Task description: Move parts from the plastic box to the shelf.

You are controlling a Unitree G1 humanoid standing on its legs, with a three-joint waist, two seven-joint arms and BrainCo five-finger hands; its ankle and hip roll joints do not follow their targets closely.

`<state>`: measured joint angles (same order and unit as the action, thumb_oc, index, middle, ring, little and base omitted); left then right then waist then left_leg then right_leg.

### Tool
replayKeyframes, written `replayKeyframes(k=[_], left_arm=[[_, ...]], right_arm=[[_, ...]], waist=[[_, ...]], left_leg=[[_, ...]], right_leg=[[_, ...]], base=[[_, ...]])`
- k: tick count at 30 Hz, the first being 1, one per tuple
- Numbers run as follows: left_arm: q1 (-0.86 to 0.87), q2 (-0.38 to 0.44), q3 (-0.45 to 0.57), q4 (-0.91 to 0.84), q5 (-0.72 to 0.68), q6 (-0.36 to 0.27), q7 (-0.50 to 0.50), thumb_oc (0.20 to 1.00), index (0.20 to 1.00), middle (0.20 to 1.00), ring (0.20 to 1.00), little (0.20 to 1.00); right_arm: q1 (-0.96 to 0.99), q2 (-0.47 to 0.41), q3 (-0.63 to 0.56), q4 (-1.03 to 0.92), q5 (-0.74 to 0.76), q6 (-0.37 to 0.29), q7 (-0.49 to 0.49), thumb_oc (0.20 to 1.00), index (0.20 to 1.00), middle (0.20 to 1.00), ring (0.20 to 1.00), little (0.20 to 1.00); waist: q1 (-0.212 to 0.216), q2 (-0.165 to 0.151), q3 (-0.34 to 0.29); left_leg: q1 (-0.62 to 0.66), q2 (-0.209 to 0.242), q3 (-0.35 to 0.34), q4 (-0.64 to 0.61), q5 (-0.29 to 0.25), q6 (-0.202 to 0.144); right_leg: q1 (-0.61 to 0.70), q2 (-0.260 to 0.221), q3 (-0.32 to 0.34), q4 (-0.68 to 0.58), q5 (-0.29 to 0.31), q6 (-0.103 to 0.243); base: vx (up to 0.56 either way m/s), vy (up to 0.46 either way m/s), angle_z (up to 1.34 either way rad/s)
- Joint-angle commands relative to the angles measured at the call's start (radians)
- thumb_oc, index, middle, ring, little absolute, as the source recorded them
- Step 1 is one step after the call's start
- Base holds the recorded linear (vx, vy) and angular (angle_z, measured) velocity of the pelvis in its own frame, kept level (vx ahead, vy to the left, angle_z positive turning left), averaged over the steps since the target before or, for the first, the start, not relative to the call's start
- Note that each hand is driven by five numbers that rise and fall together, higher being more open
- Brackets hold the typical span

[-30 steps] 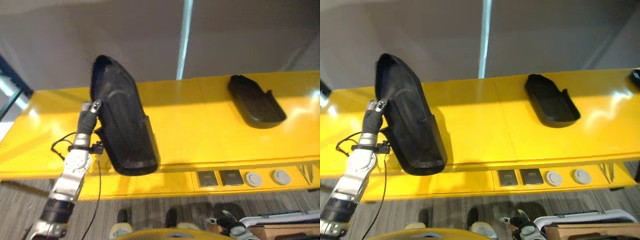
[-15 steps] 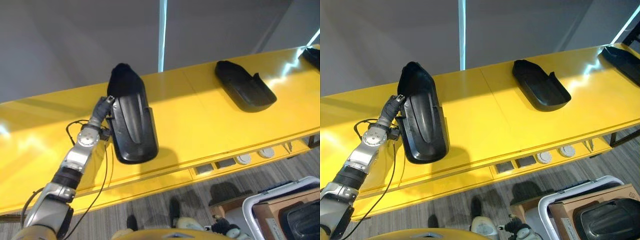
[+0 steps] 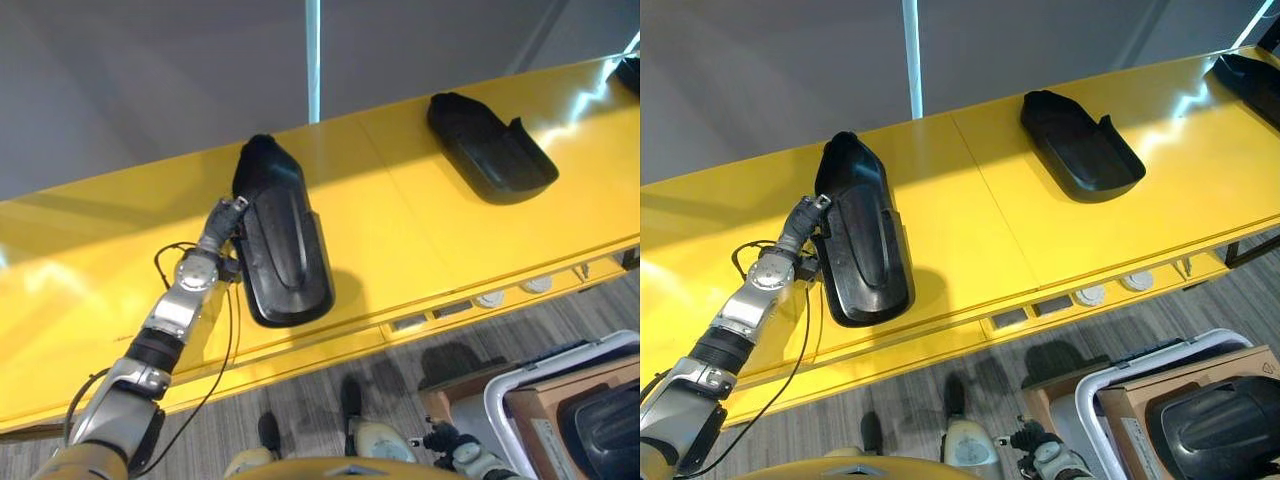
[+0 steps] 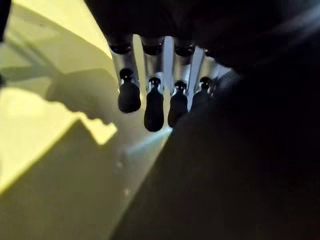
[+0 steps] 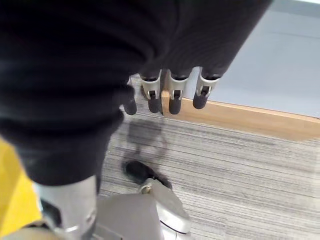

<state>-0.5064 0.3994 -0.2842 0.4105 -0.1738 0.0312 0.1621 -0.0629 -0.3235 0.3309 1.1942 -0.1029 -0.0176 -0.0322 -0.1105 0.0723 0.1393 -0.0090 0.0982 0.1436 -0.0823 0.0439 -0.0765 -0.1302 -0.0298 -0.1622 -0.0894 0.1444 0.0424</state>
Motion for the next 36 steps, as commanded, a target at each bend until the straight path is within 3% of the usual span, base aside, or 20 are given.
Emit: replayKeyframes(k=[1, 10, 13, 22, 24, 30, 31, 32, 33, 35, 36], left_arm=[[-0.188, 0.03, 0.013, 0.088, 0.017, -0.028, 0.06, 1.0, 1.0, 1.0, 1.0, 1.0], [-0.321, 0.01, -0.016, 0.269, 0.18, 0.016, 0.157, 1.0, 1.0, 1.0, 1.0, 1.0], [-0.375, -0.006, -0.029, 0.355, 0.174, 0.012, 0.179, 1.0, 1.0, 1.0, 1.0, 1.0], [-0.433, -0.045, -0.065, 0.359, 0.081, -0.021, 0.154, 1.0, 1.0, 1.0, 1.0, 1.0], [-0.402, -0.048, -0.059, 0.232, 0.0, -0.055, 0.126, 1.0, 1.0, 1.0, 1.0, 1.0], [-0.13, 0.069, 0.003, -0.354, -0.062, -0.175, 0.046, 1.0, 1.0, 1.0, 1.0, 1.0], [-0.067, 0.072, 0.03, -0.435, -0.088, -0.199, 0.029, 0.915, 0.915, 0.915, 0.915, 0.915], [-0.001, 0.073, 0.057, -0.505, -0.105, -0.217, 0.009, 0.451, 0.451, 0.451, 0.451, 0.451], [0.138, 0.075, 0.105, -0.619, -0.142, -0.243, -0.038, 0.2, 0.2, 0.2, 0.2, 0.2], [0.212, 0.064, 0.128, -0.667, -0.172, -0.255, -0.058, 0.2, 0.2, 0.2, 0.2, 0.2], [0.338, 0.046, 0.156, -0.727, -0.222, -0.257, -0.091, 0.2, 0.2, 0.2, 0.2, 0.2]], right_arm=[[-0.029, 0.081, 0.03, 0.018, 0.039, -0.01, 0.009, 1.0, 1.0, 1.0, 1.0, 1.0], [-0.027, 0.093, 0.046, 0.051, 0.076, -0.005, 0.033, 1.0, 1.0, 1.0, 1.0, 1.0], [-0.04, 0.09, 0.044, 0.076, 0.088, -0.003, 0.032, 1.0, 1.0, 1.0, 1.0, 1.0], [-0.077, 0.084, 0.027, 0.125, 0.082, 0.012, 0.028, 1.0, 1.0, 1.0, 1.0, 1.0], [-0.087, 0.083, 0.021, 0.129, 0.082, 0.016, 0.023, 1.0, 1.0, 1.0, 1.0, 1.0], [-0.045, 0.079, -0.001, 0.11, 0.054, 0.0, 0.01, 1.0, 1.0, 1.0, 1.0, 1.0], [-0.031, 0.081, -0.004, 0.11, 0.047, -0.003, 0.013, 1.0, 1.0, 1.0, 1.0, 1.0], [-0.021, 0.086, -0.005, 0.11, 0.042, -0.006, 0.017, 1.0, 1.0, 1.0, 1.0, 1.0], [-0.004, 0.097, -0.009, 0.106, 0.037, -0.013, 0.021, 1.0, 1.0, 1.0, 1.0, 1.0], [0.003, 0.103, -0.008, 0.107, 0.029, -0.018, 0.023, 1.0, 1.0, 1.0, 1.0, 1.0], [0.009, 0.114, -0.006, 0.112, 0.015, -0.021, 0.022, 1.0, 1.0, 1.0, 1.0, 1.0]], waist=[[0.002, -0.056, 0.028], [-0.003, -0.055, 0.029], [-0.002, -0.054, 0.019], [0.016, -0.045, -0.039], [0.023, -0.042, -0.049], [0.063, -0.053, -0.076], [0.07, -0.059, -0.079], [0.078, -0.065, -0.081], [0.093, -0.077, -0.083], [0.105, -0.083, -0.082], [0.125, -0.089, -0.079]], left_leg=[[0.063, 0.012, -0.011, -0.005, -0.09, -0.006], [0.069, 0.016, -0.018, -0.005, -0.088, -0.008], [0.083, 0.015, -0.02, -0.005, -0.087, -0.01], [0.116, 0.007, -0.049, -0.005, -0.087, -0.015], [0.122, 0.005, -0.062, -0.005, -0.086, -0.014], [0.157, 0.003, -0.081, -0.005, -0.11, -0.009], [0.161, 0.003, -0.084, -0.005, -0.114, -0.008], [0.165, 0.002, -0.086, -0.005, -0.117, -0.007], [0.167, 0.001, -0.092, -0.005, -0.12, -0.005], [0.166, 0.0, -0.095, -0.005, -0.122, -0.004], [0.161, -0.003, -0.103, -0.005, -0.123, 0.0]], right_leg=[[0.056, -0.054, 0.009, 0.002, -0.122, 0.097], [0.071, -0.055, -0.006, 0.002, -0.131, 0.094], [0.089, -0.055, -0.013, 0.002, -0.134, 0.094], [0.154, -0.075, -0.056, 0.002, -0.135, 0.098], [0.169, -0.082, -0.073, 0.002, -0.135, 0.099], [0.221, -0.098, -0.106, 0.002, -0.138, 0.102], [0.229, -0.1, -0.108, 0.002, -0.139, 0.102], [0.235, -0.101, -0.112, 0.002, -0.14, 0.102], [0.24, -0.103, -0.116, 0.002, -0.139, 0.102], [0.242, -0.105, -0.12, 0.002, -0.138, 0.102], [0.242, -0.109, -0.126, 0.002, -0.138, 0.103]], base=[[0.0, 0.0, 0.0], [0.0, 0.0, 0.0], [0.0, -0.01, 0.07], [-0.01, 0.003, 0.08], [0.0, 0.031, 0.18], [0.03, 0.066, 0.22], [0.04, 0.056, 0.1], [0.03, 0.072, 0.11], [0.01, 0.065, 0.1], [0.0, 0.049, 0.03], [-0.02, 0.049, 0.05]])
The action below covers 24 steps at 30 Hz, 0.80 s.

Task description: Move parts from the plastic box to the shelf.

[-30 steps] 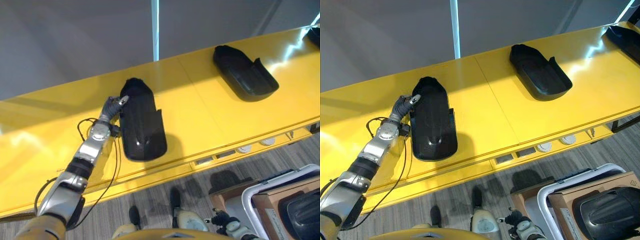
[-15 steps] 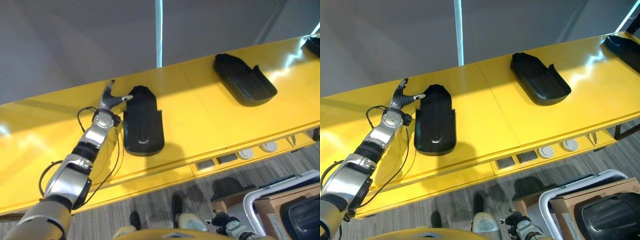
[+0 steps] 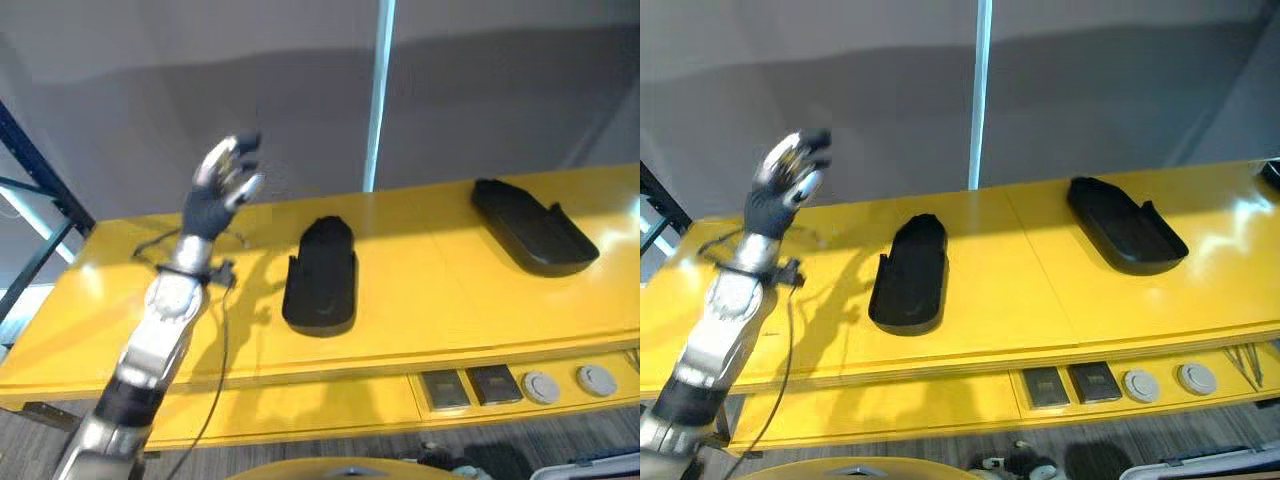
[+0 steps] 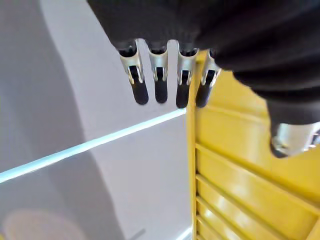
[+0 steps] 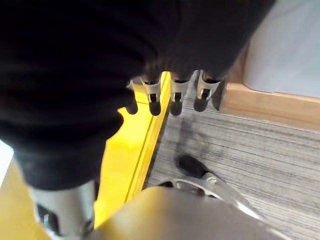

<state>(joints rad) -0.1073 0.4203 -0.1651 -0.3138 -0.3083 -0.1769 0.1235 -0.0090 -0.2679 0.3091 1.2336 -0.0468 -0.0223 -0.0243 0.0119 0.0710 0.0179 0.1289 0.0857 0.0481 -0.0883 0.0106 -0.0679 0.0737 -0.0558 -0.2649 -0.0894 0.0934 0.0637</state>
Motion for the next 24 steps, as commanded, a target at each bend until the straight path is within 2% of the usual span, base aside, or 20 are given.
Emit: replayKeyframes(k=[1, 2, 6, 10, 15, 17, 24], left_arm=[[-0.005, 0.025, 0.041, -0.029, -0.1, -0.049, -0.074, 0.2, 0.2, 0.2, 0.2, 0.2], [0.001, 0.026, 0.043, -0.034, -0.101, -0.046, -0.075, 0.2, 0.2, 0.2, 0.2, 0.2], [0.234, 0.091, 0.029, -0.103, -0.196, -0.008, -0.211, 0.2, 0.2, 0.2, 0.2, 0.2], [0.28, 0.099, -0.015, -0.095, -0.22, 0.019, -0.247, 0.2, 0.2, 0.2, 0.2, 0.2], [0.258, 0.129, -0.116, -0.073, -0.211, 0.049, -0.294, 0.2, 0.2, 0.2, 0.2, 0.2], [0.238, 0.141, -0.188, -0.08, -0.219, 0.072, -0.333, 0.2, 0.2, 0.2, 0.2, 0.2], [0.174, 0.111, -0.292, -0.038, -0.249, 0.111, -0.355, 0.2, 0.2, 0.2, 0.2, 0.2]], right_arm=[[-0.047, 0.062, 0.014, 0.072, -0.045, -0.018, 0.016, 1.0, 1.0, 1.0, 1.0, 1.0], [-0.045, 0.062, 0.015, 0.072, -0.045, -0.019, 0.016, 1.0, 1.0, 1.0, 1.0, 1.0], [-0.069, 0.067, 0.046, 0.053, -0.097, -0.034, 0.022, 1.0, 1.0, 1.0, 1.0, 1.0], [-0.092, 0.067, 0.048, 0.046, -0.096, -0.035, 0.017, 1.0, 1.0, 1.0, 1.0, 1.0], [-0.123, 0.078, 0.075, 0.013, -0.083, -0.046, 0.013, 1.0, 1.0, 1.0, 1.0, 1.0], [-0.127, 0.086, 0.108, 0.004, -0.1, -0.05, 0.015, 1.0, 1.0, 1.0, 1.0, 1.0], [-0.108, 0.085, 0.119, 0.006, -0.103, -0.047, 0.011, 1.0, 1.0, 1.0, 1.0, 1.0]], waist=[[0.017, -0.091, 0.048], [0.016, -0.091, 0.046], [0.069, -0.097, 0.065], [0.079, -0.099, 0.071], [0.064, -0.096, 0.076], [0.048, -0.094, 0.076], [0.01, -0.093, 0.085]], left_leg=[[0.019, 0.008, -0.015, 0.001, -0.089, -0.006], [0.019, 0.007, -0.015, 0.001, -0.089, -0.006], [-0.006, -0.008, -0.047, 0.001, -0.083, 0.007], [-0.012, -0.012, -0.058, 0.001, -0.082, 0.011], [-0.009, -0.018, -0.053, 0.001, -0.089, 0.018], [-0.007, -0.018, -0.039, 0.001, -0.094, 0.02], [-0.016, -0.015, -0.006, 0.001, -0.094, 0.019]], right_leg=[[0.04, -0.086, -0.028, 0.002, -0.086, 0.082], [0.04, -0.086, -0.028, 0.002, -0.086, 0.082], [0.037, -0.101, -0.051, 0.002, -0.08, 0.088], [0.04, -0.105, -0.06, 0.002, -0.078, 0.091], [0.038, -0.109, -0.046, 0.003, -0.071, 0.091], [0.026, -0.106, -0.026, 0.002, -0.069, 0.092], [-0.004, -0.099, 0.013, 0.002, -0.063, 0.093]], base=[[-0.02, 0.049, 0.12], [-0.03, 0.051, 0.16], [-0.05, 0.053, 0.28], [-0.02, 0.027, 0.14], [0.0, 0.019, 0.02], [0.0, 0.01, -0.09], [0.0, -0.002, -0.23]])
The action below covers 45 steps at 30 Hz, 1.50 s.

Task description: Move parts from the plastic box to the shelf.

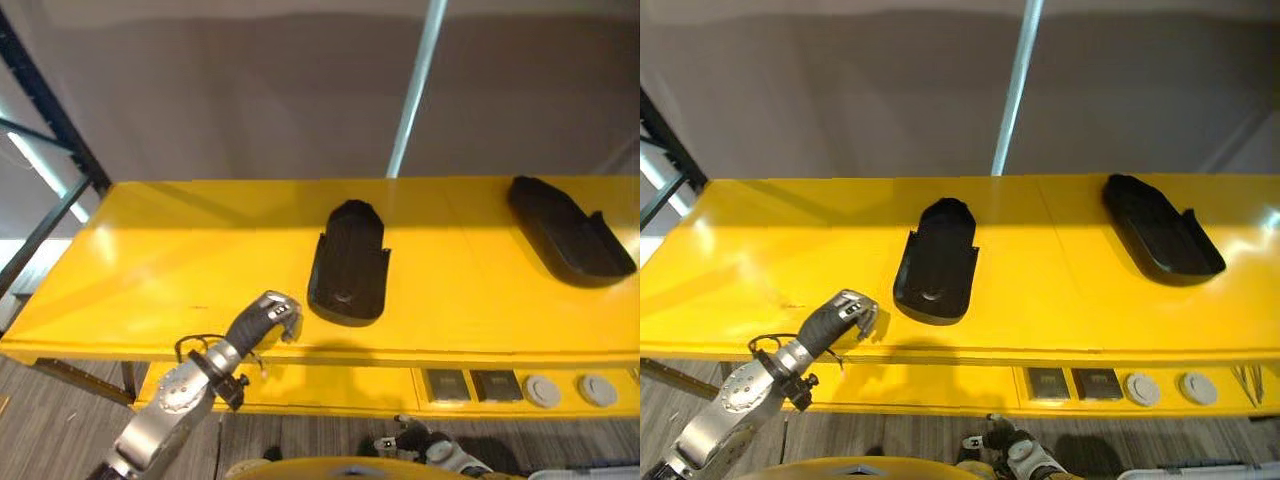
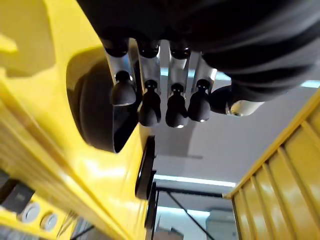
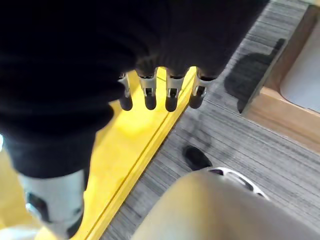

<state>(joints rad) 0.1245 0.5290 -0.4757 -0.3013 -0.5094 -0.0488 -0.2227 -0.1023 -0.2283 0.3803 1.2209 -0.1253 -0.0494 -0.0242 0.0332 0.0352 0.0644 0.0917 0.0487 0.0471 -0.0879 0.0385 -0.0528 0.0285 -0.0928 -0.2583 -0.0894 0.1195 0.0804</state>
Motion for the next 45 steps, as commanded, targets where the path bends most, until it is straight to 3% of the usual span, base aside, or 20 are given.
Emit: replayKeyframes(k=[1, 13, 30, 45], left_arm=[[-0.065, 0.001, 0.01, -0.048, -0.051, -0.012, -0.01, 0.2, 0.2, 0.2, 0.2, 0.2], [-0.109, -0.002, -0.046, -0.008, -0.125, 0.023, -0.033, 0.2, 0.2, 0.2, 0.2, 0.2], [-0.246, -0.054, -0.007, 0.124, 0.049, -0.021, 0.05, 0.2, 0.2, 0.2, 0.2, 0.2], [-0.404, -0.123, -0.041, 0.188, 0.108, -0.047, 0.102, 0.2, 0.2, 0.2, 0.2, 0.2]], right_arm=[[-0.011, 0.042, 0.046, 0.022, -0.023, -0.019, 0.01, 1.0, 1.0, 1.0, 1.0, 1.0], [0.023, 0.007, 0.019, 0.05, -0.018, -0.003, 0.002, 1.0, 1.0, 1.0, 1.0, 1.0], [0.026, 0.014, -0.037, 0.035, 0.093, 0.011, -0.024, 1.0, 1.0, 1.0, 1.0, 1.0], [0.03, 0.024, -0.026, 0.031, 0.112, 0.009, -0.04, 1.0, 1.0, 1.0, 1.0, 1.0]], waist=[[-0.017, -0.058, 0.042], [-0.062, -0.057, 0.064], [-0.093, -0.057, 0.088], [-0.109, -0.061, 0.088]], left_leg=[[0.018, 0.022, -0.002, 0.001, -0.122, 0.004], [-0.004, 0.03, 0.041, 0.001, -0.118, -0.001], [-0.118, 0.035, 0.049, 0.001, -0.083, -0.01], [-0.106, 0.041, 0.053, 0.001, -0.088, -0.012]], right_leg=[[0.036, -0.061, 0.01, 0.002, -0.088, 0.076], [-0.011, -0.049, 0.053, 0.002, -0.081, 0.078], [-0.119, -0.037, 0.063, 0.002, -0.071, 0.075], [-0.103, -0.03, 0.065, 0.002, -0.083, 0.069]], base=[[-0.02, -0.004, -0.24], [-0.01, -0.007, -0.14], [-0.01, -0.006, -0.03], [0.0, 0.0, 0.0]])
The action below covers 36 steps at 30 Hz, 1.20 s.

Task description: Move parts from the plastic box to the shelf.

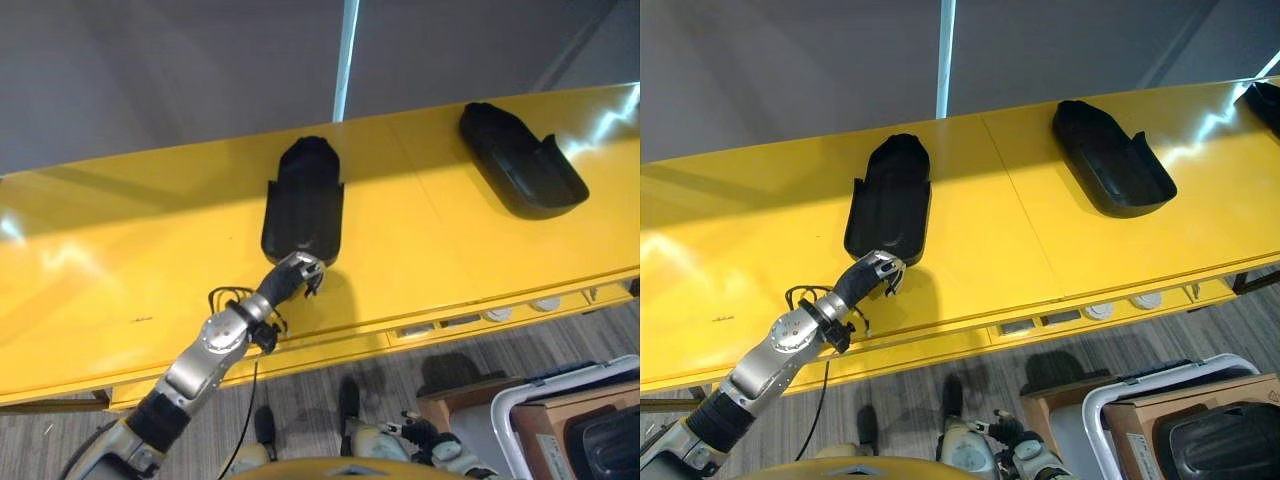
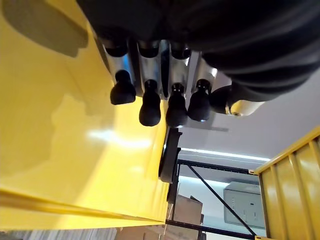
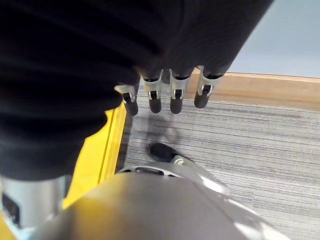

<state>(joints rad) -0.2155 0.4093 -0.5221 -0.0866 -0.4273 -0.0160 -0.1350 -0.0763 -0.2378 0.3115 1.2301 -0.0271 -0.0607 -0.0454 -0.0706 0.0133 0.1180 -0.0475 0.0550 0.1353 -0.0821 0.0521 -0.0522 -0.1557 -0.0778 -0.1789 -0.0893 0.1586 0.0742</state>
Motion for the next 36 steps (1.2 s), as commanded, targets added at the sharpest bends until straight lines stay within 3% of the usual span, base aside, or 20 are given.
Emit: replayKeyframes(k=[1, 8, 13, 16, 17, 19, 27, 28, 30, 33, 35, 36], left_arm=[[-0.064, -0.004, 0.006, -0.027, 0.026, -0.08, 0.014, 0.2, 0.2, 0.2, 0.2, 0.2], [-0.073, 0.02, 0.013, -0.056, 0.041, -0.109, 0.016, 0.2, 0.2, 0.2, 0.2, 0.2], [0.047, 0.083, 0.115, -0.219, -0.008, -0.16, 0.011, 0.2, 0.2, 0.2, 0.2, 0.2], [0.074, 0.086, 0.137, -0.245, -0.007, -0.166, 0.017, 0.2, 0.2, 0.2, 0.2, 0.2], [0.124, 0.075, 0.18, -0.286, 0.014, -0.205, 0.051, 0.2, 0.2, 0.2, 0.2, 0.2], [0.137, 0.072, 0.184, -0.296, 0.024, -0.211, 0.062, 0.2, 0.2, 0.2, 0.2, 0.2], [0.139, 0.114, 0.171, -0.329, 0.119, -0.247, 0.098, 0.2, 0.2, 0.2, 0.2, 0.2], [0.107, 0.139, 0.167, -0.325, 0.143, -0.252, 0.108, 0.2, 0.2, 0.2, 0.2, 0.2], [0.078, 0.158, 0.173, -0.296, 0.181, -0.258, 0.125, 0.2, 0.2, 0.2, 0.2, 0.2], [0.057, 0.179, 0.173, -0.276, 0.271, -0.273, 0.146, 0.2, 0.2, 0.2, 0.2, 0.2], [0.038, 0.183, 0.172, -0.269, 0.283, -0.272, 0.151, 0.2, 0.2, 0.2, 0.2, 0.2], [0.034, 0.182, 0.174, -0.27, 0.279, -0.269, 0.153, 0.2, 0.2, 0.2, 0.2, 0.2]], right_arm=[[0.004, 0.033, 0.043, 0.022, 0.014, 0.02, -0.019, 1.0, 1.0, 1.0, 1.0, 1.0], [-0.014, 0.019, 0.043, 0.016, 0.001, 0.018, -0.019, 1.0, 1.0, 1.0, 1.0, 1.0], [-0.028, 0.0, 0.049, -0.029, -0.024, 0.0, -0.006, 1.0, 1.0, 1.0, 1.0, 1.0], [-0.029, 0.001, 0.042, -0.034, -0.016, -0.003, -0.007, 1.0, 1.0, 1.0, 1.0, 1.0], [-0.034, 0.009, 0.01, -0.044, 0.021, -0.014, -0.021, 1.0, 1.0, 1.0, 1.0, 1.0], [-0.031, 0.014, 0.006, -0.045, 0.03, -0.017, -0.024, 1.0, 1.0, 1.0, 1.0, 1.0], [-0.007, 0.052, -0.038, -0.057, 0.091, -0.033, -0.054, 1.0, 1.0, 1.0, 1.0, 1.0], [-0.02, 0.063, -0.074, -0.051, 0.145, -0.031, -0.065, 1.0, 1.0, 1.0, 1.0, 1.0], [-0.015, 0.069, -0.065, -0.045, 0.134, -0.029, -0.055, 1.0, 1.0, 1.0, 1.0, 1.0], [0.013, 0.057, -0.073, -0.039, 0.127, -0.029, -0.055, 1.0, 1.0, 1.0, 1.0, 1.0], [0.016, 0.052, -0.091, -0.026, 0.129, -0.025, -0.06, 1.0, 1.0, 1.0, 1.0, 1.0], [0.017, 0.05, -0.1, -0.018, 0.131, -0.024, -0.063, 1.0, 1.0, 1.0, 1.0, 1.0]], waist=[[-0.005, -0.039, 0.035], [0.006, -0.037, 0.028], [0.044, -0.052, -0.014], [0.049, -0.056, -0.02], [0.068, -0.065, -0.031], [0.073, -0.069, -0.033], [0.058, -0.1, 0.013], [0.041, -0.106, 0.03], [0.047, -0.092, 0.034], [0.05, -0.078, 0.039], [0.064, -0.066, 0.04], [0.074, -0.06, 0.036]], left_leg=[[0.034, 0.034, -0.036, -0.005, -0.102, -0.013], [0.074, 0.033, -0.039, -0.005, -0.111, -0.014], [0.123, 0.024, -0.048, -0.005, -0.125, -0.006], [0.132, 0.021, -0.05, -0.005, -0.128, -0.004], [0.144, 0.008, -0.063, -0.005, -0.132, 0.006], [0.147, 0.003, -0.066, -0.005, -0.134, 0.01], [0.113, -0.025, -0.078, -0.005, -0.134, 0.039], [0.074, -0.019, -0.056, -0.005, -0.122, 0.044], [0.035, 0.021, 0.008, -0.005, -0.1, 0.039], [0.046, 0.045, 0.066, -0.005, -0.097, 0.035], [0.053, 0.064, 0.123, -0.005, -0.09, 0.035], [0.07, 0.074, 0.139, -0.005, -0.107, 0.031]], right_leg=[[0.083, -0.045, -0.014, 0.002, -0.122, 0.076], [0.129, -0.05, -0.027, 0.002, -0.132, 0.078], [0.181, -0.061, -0.041, 0.002, -0.134, 0.082], [0.189, -0.064, -0.042, 0.002, -0.134, 0.084], [0.203, -0.072, -0.045, 0.002, -0.128, 0.085], [0.208, -0.077, -0.049, 0.002, -0.126, 0.088], [0.128, -0.096, -0.007, 0.005, -0.046, 0.125], [0.064, -0.089, 0.015, 0.011, 0.001, 0.142], [0.03, -0.1, -0.093, 0.053, -0.023, 0.15], [0.065, -0.125, -0.155, 0.123, -0.085, 0.131], [0.096, -0.167, -0.233, 0.176, -0.113, 0.117], [0.121, -0.194, -0.262, 0.204, -0.125, 0.129]], base=[[0.0, 0.0, 0.0], [0.0, 0.005, 0.0], [-0.01, 0.055, 0.07], [-0.02, 0.078, 0.06], [-0.03, 0.1, 0.11], [-0.03, 0.107, 0.06], [-0.13, 0.098, 0.02], [-0.35, -0.006, -0.25], [-0.31, -0.005, -0.8], [-0.13, 0.018, -1.08], [-0.13, -0.015, -1.15], [-0.1, -0.106, -1.58]])
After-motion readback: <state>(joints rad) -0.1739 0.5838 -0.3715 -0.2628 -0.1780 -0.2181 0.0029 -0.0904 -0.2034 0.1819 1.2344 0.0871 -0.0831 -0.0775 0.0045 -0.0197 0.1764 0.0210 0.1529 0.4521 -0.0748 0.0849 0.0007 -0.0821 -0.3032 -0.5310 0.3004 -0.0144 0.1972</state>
